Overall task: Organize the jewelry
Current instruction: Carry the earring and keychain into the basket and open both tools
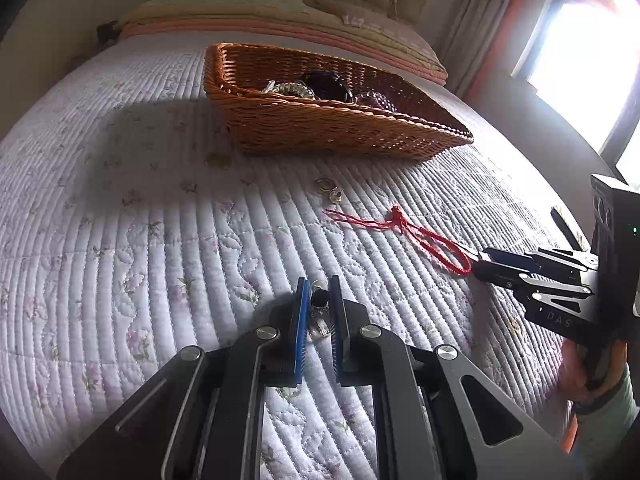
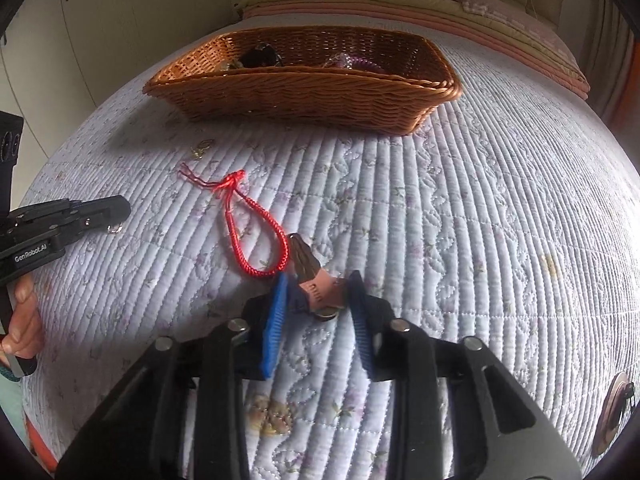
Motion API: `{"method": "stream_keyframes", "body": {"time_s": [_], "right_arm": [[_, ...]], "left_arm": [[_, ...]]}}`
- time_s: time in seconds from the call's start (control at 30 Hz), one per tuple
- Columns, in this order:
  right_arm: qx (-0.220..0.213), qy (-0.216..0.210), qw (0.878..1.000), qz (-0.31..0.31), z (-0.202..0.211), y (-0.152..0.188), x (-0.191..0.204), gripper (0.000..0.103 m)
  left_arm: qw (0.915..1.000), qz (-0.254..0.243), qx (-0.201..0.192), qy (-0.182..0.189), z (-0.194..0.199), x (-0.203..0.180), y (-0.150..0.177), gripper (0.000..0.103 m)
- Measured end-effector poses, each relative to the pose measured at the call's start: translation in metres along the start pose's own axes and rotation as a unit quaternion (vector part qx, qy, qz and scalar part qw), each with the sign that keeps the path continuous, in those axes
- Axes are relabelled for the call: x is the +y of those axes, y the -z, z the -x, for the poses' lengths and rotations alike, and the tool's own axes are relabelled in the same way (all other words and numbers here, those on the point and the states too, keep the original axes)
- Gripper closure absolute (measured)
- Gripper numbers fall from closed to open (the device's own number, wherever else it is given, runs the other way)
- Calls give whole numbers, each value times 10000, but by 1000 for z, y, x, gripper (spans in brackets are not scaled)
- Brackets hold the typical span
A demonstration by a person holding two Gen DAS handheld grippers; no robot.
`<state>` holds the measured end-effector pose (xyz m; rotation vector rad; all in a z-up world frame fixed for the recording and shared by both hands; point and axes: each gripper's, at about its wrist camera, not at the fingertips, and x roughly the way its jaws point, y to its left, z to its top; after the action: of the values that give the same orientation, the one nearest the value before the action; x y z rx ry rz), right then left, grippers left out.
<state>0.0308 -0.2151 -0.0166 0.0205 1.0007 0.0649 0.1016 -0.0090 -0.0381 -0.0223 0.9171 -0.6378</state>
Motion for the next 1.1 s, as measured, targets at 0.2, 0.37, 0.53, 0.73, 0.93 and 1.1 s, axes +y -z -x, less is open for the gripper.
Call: {"method": "stream_keyframes", "body": {"time_s": [0.2,0.37,0.53,0.73,0.93,1.1], "right_arm": [[-161,101,9997,-181,15,9,3,82],[-379,62,9983,-431,32,8,-6,82],[-642,20,9967,-503,52,0,-9,82],[-1162,-22,9915,-577,81,-29,-12,82],[-1538,-45,9859,-661,80,-88,-23,82],[-1423,-145,9856,-900,45,-139,-37,82]], "left_arm": [[9994,-157,-54,310,7,-8,3,95],[9962,-70,-237,833,19,-5,3,95],[9954,-2,-329,899,24,-6,-1,95],[9937,-223,-777,782,47,-21,-33,95],[9901,-404,-1294,370,55,-29,-103,95],[9901,-135,-1383,184,29,-16,-157,95]]}}
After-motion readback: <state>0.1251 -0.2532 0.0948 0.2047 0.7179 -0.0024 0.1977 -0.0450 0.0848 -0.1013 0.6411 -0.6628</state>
